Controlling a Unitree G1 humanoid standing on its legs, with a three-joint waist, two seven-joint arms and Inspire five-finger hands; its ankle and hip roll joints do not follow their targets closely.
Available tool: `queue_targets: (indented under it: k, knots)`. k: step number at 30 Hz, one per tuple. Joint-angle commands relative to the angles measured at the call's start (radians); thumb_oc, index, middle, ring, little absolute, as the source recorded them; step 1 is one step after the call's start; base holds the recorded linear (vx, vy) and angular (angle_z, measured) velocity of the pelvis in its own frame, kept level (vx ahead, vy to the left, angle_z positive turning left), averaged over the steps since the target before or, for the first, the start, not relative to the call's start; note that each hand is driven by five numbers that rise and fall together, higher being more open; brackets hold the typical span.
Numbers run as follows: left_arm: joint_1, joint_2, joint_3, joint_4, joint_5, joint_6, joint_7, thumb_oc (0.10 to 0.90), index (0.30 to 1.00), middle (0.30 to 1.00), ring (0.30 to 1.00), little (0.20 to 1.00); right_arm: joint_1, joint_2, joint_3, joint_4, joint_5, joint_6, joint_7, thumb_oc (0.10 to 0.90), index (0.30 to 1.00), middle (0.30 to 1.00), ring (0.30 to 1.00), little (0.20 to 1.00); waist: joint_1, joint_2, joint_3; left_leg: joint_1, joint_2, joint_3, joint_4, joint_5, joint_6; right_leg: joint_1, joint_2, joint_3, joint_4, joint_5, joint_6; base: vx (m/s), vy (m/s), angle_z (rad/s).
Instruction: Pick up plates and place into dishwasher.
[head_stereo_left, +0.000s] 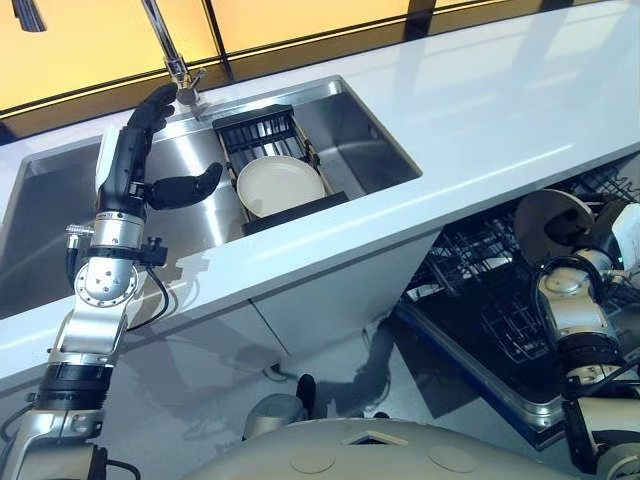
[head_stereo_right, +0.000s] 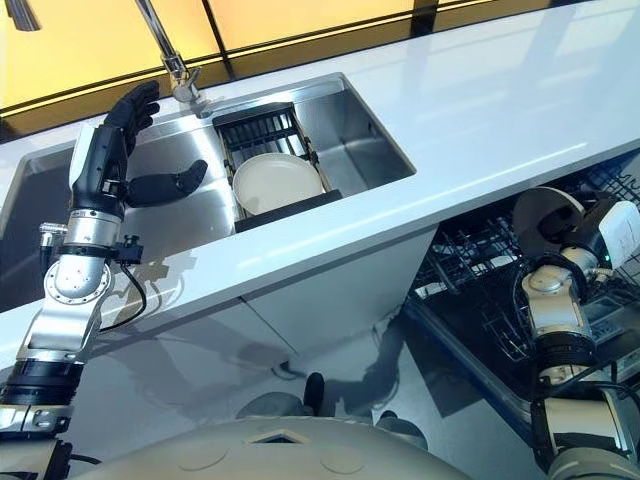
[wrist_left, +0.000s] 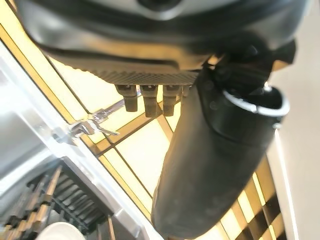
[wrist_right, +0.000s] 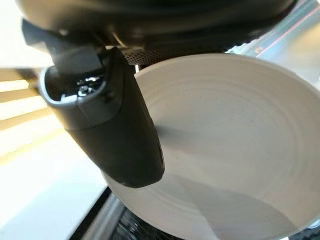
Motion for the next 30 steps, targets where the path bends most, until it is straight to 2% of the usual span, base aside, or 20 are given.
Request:
queue_targets:
  k: [1,8,16,20,21,22,23,24,28,30]
  knots:
    - [-0.122,0.081,0.021,-0.028,-0.066,-0.061,0.01,0.8,0.9,0.9,0.9,0.9,-0.151,-0.15,0.041,-0.003,-0.085,0.008,0.019,0.1,0.3,0.3,0.3,0.2,0.017,-0.013,-0.035,0.075,-0.017,0.034,0.007,-0.155,-0.021,-0.033,0.045,-0.006,0.066,-0.08,-0.004,0.04,0.009,0.15]
    - [-0.1,0.054,0.013,-0.05,-0.061,-0.065,0.017,0.8,0.9,0.9,0.9,0.9,-0.127,-0.104,0.11,0.09,-0.094,0.088,0.105,0.1,0.3,0.3,0.3,0.2,0.027,-0.001,-0.014,0.068,-0.014,0.023,0.007,-0.142,-0.028,-0.032,0.041,-0.008,0.058,-0.071,-0.007,0.02,0.019,0.1]
    - [-0.091,0.033,-0.002,-0.069,-0.057,-0.06,0.008,0.8,0.9,0.9,0.9,0.9,-0.117,-0.076,0.132,0.145,-0.066,0.104,0.098,0.1,0.3,0.3,0.3,0.2,0.031,0.014,0.003,0.064,-0.01,0.022,0.008,-0.132,-0.034,-0.031,0.033,-0.009,0.054,-0.061,-0.002,0.01,0.002,0.01]
    - [-0.086,0.022,-0.008,-0.077,-0.055,-0.059,0.005,0.8,0.9,0.9,0.9,0.9,-0.112,-0.059,0.133,0.147,-0.047,0.088,0.086,0.1,0.3,0.3,0.3,0.2,0.029,0.019,0.003,0.065,-0.01,0.023,0.007,-0.131,-0.035,-0.027,0.031,-0.008,0.047,-0.057,0.002,0.0,0.0,0.0]
    - [-0.084,0.02,-0.009,-0.079,-0.053,-0.059,0.006,0.8,0.9,0.9,0.9,0.9,-0.109,-0.055,0.132,0.144,-0.04,0.082,0.082,0.199,0.385,0.385,0.385,0.299,0.028,0.019,0.002,0.066,-0.01,0.024,0.007,-0.131,-0.035,-0.026,0.03,-0.007,0.046,-0.057,0.002,0.0,0.0,0.0]
    - [-0.082,0.016,-0.009,-0.081,-0.052,-0.059,0.008,0.8,0.9,0.9,0.9,0.9,-0.103,-0.048,0.129,0.132,-0.029,0.072,0.074,0.652,0.773,0.773,0.773,0.752,0.026,0.02,0.002,0.068,-0.01,0.025,0.007,-0.132,-0.034,-0.025,0.03,-0.007,0.046,-0.056,0.004,0.0,0.0,0.0]
    - [-0.08,0.015,-0.009,-0.084,-0.051,-0.058,0.007,0.8,0.9,0.9,0.9,0.9,-0.099,-0.044,0.125,0.124,-0.023,0.067,0.072,0.745,0.853,0.853,0.853,0.845,0.025,0.02,0.0,0.069,-0.01,0.026,0.007,-0.133,-0.034,-0.024,0.03,-0.007,0.046,-0.056,0.004,-0.03,0.018,0.0]
    - [-0.076,0.014,-0.008,-0.082,-0.052,-0.062,0.008,0.8,0.9,0.9,0.9,0.9,-0.092,-0.035,0.116,0.102,0.006,0.05,0.064,0.8,0.9,0.9,0.9,0.9,0.022,0.021,-0.003,0.072,-0.01,0.028,0.007,-0.135,-0.033,-0.022,0.029,-0.006,0.046,-0.056,0.005,0.0,0.0,0.0]
    - [-0.079,0.013,-0.01,-0.077,-0.052,-0.064,0.014,0.8,0.9,0.9,0.9,0.9,-0.085,-0.016,0.092,0.018,0.043,0.001,0.028,0.8,0.9,0.9,0.9,0.9,0.014,0.02,-0.009,0.083,-0.009,0.033,0.007,-0.141,-0.03,-0.019,0.029,-0.003,0.048,-0.057,0.009,-0.01,0.0,-0.01]
    - [-0.078,0.009,-0.005,-0.074,-0.05,-0.064,0.013,0.8,0.9,0.9,0.9,0.9,-0.078,-0.007,0.06,-0.062,0.059,-0.045,0.005,0.8,0.9,0.9,0.9,0.9,0.005,0.019,-0.015,0.088,-0.009,0.039,0.007,-0.146,-0.026,-0.019,0.029,0.001,0.048,-0.058,0.011,-0.04,0.001,-0.07]
